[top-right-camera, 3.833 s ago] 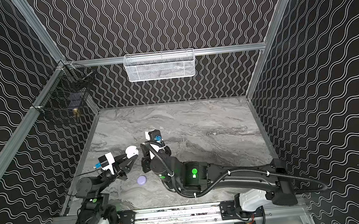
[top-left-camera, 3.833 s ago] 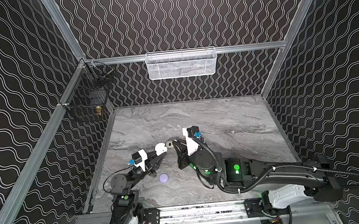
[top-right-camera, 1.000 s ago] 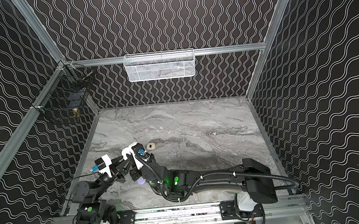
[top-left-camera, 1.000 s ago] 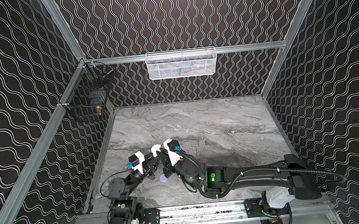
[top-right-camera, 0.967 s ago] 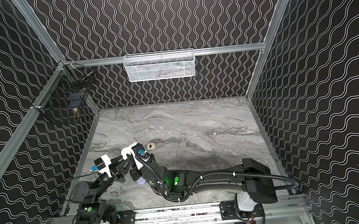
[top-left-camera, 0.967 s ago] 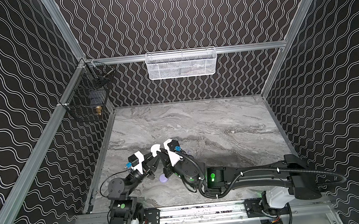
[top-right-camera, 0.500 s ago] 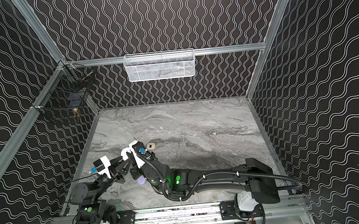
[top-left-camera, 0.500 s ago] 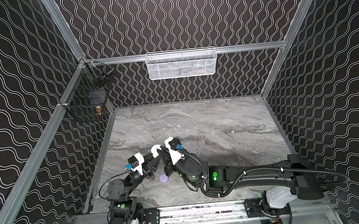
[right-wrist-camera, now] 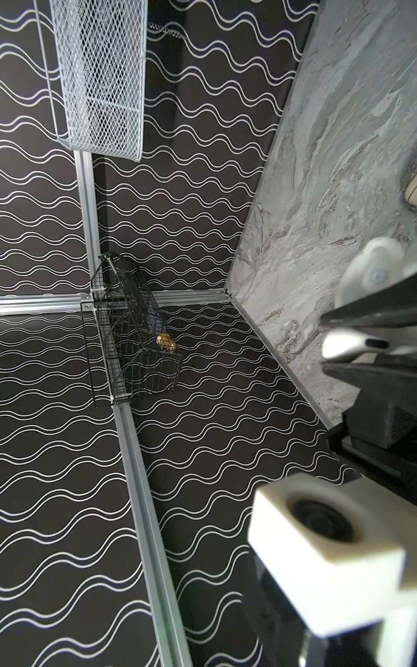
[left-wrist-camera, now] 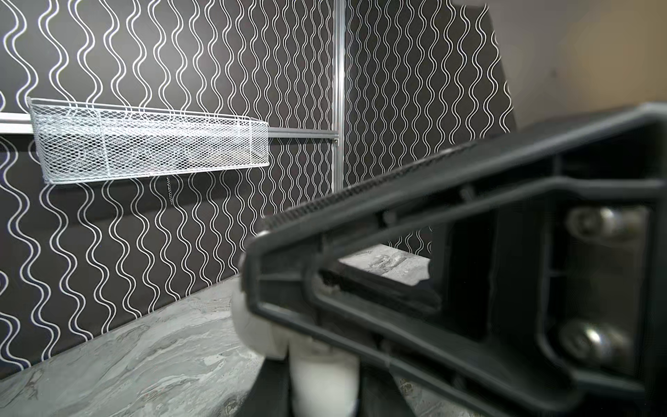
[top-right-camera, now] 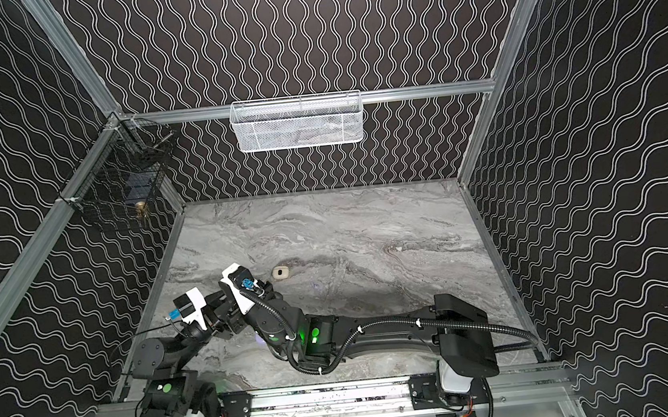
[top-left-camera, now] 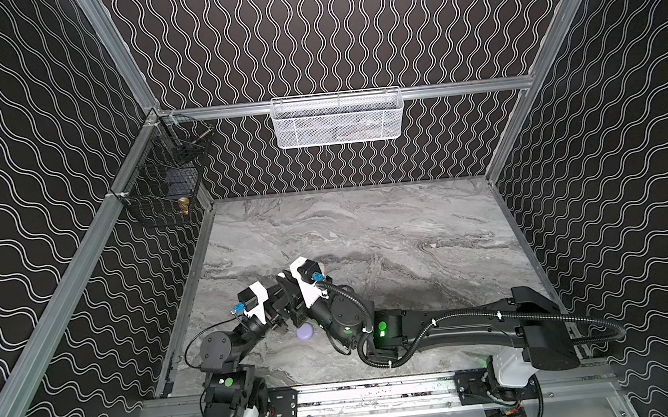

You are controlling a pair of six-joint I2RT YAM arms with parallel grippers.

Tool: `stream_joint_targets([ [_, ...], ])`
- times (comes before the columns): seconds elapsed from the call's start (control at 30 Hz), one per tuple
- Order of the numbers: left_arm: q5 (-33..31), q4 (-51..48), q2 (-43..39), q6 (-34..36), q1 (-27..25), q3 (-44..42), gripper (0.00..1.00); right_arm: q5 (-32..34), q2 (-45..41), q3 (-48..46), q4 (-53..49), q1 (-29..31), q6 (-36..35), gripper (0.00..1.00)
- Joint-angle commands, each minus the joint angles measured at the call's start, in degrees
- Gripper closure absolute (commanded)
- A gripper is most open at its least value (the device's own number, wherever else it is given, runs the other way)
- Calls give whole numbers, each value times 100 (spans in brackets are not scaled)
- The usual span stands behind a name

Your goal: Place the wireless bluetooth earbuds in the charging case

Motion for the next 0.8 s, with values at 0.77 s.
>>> stream_joint_targets([
  [0.77, -39, 47, -244, -52, 1, 102, 100, 349, -146, -730, 510, -2, 85, 93],
])
